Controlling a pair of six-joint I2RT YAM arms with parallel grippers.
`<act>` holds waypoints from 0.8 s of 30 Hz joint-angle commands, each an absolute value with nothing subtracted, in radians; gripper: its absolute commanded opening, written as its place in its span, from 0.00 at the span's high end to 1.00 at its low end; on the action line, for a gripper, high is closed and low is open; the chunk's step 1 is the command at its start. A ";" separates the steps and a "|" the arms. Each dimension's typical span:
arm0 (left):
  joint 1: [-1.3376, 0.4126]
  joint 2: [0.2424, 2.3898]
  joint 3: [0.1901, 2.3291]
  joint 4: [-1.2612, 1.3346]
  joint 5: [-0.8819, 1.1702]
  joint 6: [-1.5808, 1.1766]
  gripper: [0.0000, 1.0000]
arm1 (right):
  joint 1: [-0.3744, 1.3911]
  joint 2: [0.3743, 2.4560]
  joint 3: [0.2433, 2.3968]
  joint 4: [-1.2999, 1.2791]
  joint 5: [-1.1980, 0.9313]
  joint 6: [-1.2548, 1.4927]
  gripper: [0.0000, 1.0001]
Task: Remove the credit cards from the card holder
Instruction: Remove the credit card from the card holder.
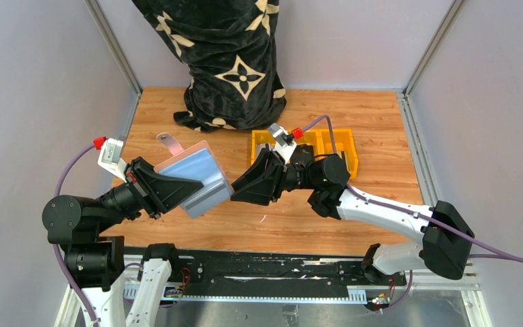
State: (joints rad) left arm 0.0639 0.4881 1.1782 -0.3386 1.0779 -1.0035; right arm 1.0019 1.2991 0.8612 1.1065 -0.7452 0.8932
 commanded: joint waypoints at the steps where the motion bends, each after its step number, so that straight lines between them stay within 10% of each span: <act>1: 0.063 0.498 1.200 -0.319 1.089 -1.023 1.00 | 1.015 1.301 0.891 1.144 -0.764 0.889 0.62; 24: 0.063 0.488 1.172 -0.312 1.092 -1.006 1.00 | 1.062 1.289 0.926 1.166 -0.835 0.855 0.57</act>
State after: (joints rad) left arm 0.0639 0.4881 1.1652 -0.3374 1.0786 -1.0027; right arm 1.0481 1.3117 0.9417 1.0996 -0.7696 0.8749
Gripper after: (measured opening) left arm 0.045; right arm 0.435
